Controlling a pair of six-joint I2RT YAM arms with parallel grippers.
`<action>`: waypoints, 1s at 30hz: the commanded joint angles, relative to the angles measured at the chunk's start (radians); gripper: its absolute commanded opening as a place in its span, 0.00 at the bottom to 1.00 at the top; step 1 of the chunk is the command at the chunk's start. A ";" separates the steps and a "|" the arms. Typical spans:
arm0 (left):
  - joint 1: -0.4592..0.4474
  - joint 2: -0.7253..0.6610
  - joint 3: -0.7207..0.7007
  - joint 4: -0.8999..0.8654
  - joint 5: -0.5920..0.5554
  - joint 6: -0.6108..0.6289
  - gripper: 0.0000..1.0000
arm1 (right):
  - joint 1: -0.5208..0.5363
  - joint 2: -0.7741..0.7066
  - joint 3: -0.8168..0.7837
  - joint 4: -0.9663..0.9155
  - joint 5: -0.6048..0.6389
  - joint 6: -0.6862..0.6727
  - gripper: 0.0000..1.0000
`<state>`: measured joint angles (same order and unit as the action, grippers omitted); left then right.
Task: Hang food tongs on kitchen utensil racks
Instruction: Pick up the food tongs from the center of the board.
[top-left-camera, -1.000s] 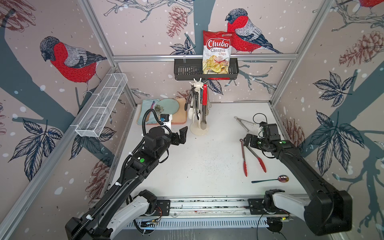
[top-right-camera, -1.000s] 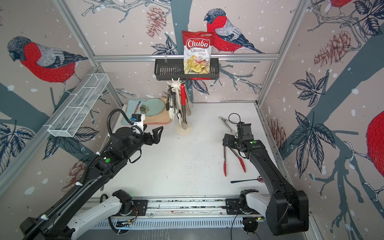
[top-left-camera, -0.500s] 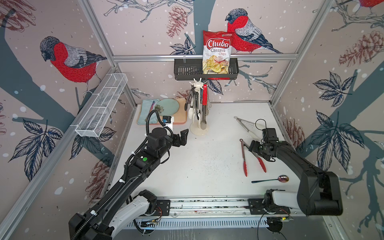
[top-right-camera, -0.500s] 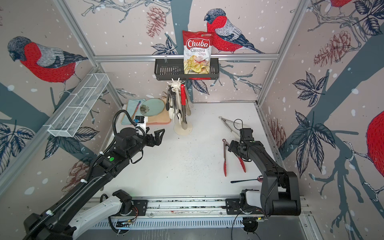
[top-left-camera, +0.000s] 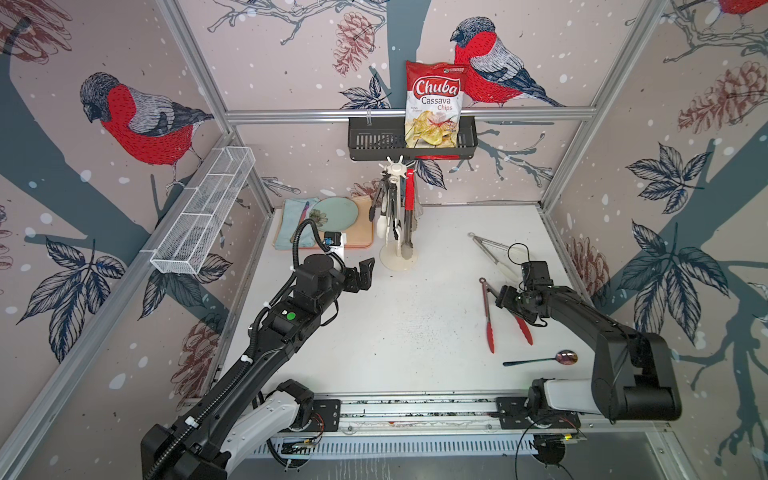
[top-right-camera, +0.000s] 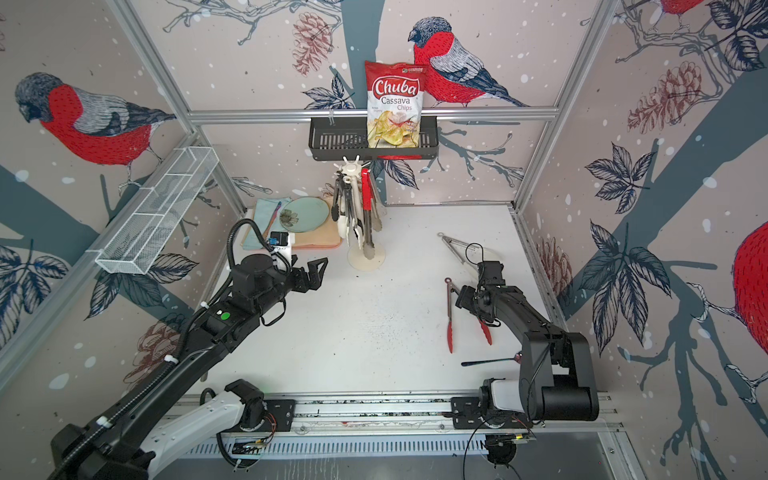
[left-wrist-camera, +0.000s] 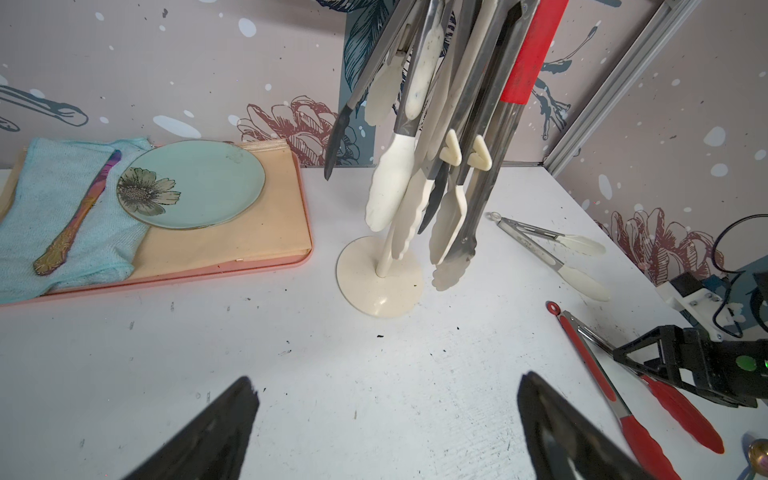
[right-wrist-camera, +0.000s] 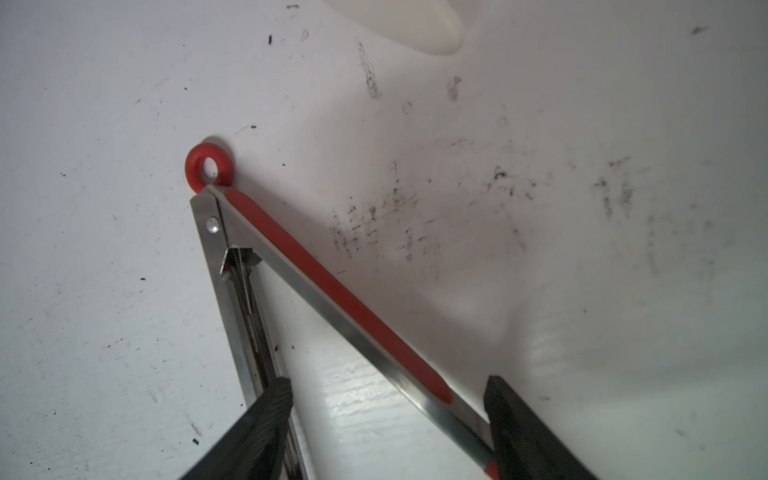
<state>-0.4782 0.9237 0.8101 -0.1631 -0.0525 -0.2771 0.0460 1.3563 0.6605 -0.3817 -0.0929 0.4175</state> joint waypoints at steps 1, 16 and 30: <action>0.007 0.003 0.003 0.027 0.006 0.013 0.96 | 0.006 -0.001 -0.012 0.001 -0.004 0.002 0.72; 0.017 -0.006 -0.007 0.017 -0.013 0.020 0.96 | 0.137 -0.013 -0.009 0.004 -0.023 0.086 0.66; 0.020 -0.029 -0.028 0.008 -0.006 0.013 0.96 | 0.170 0.088 0.044 -0.020 0.061 -0.045 0.52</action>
<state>-0.4603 0.8993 0.7856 -0.1684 -0.0559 -0.2554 0.2073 1.4307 0.6975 -0.3836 -0.0483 0.4149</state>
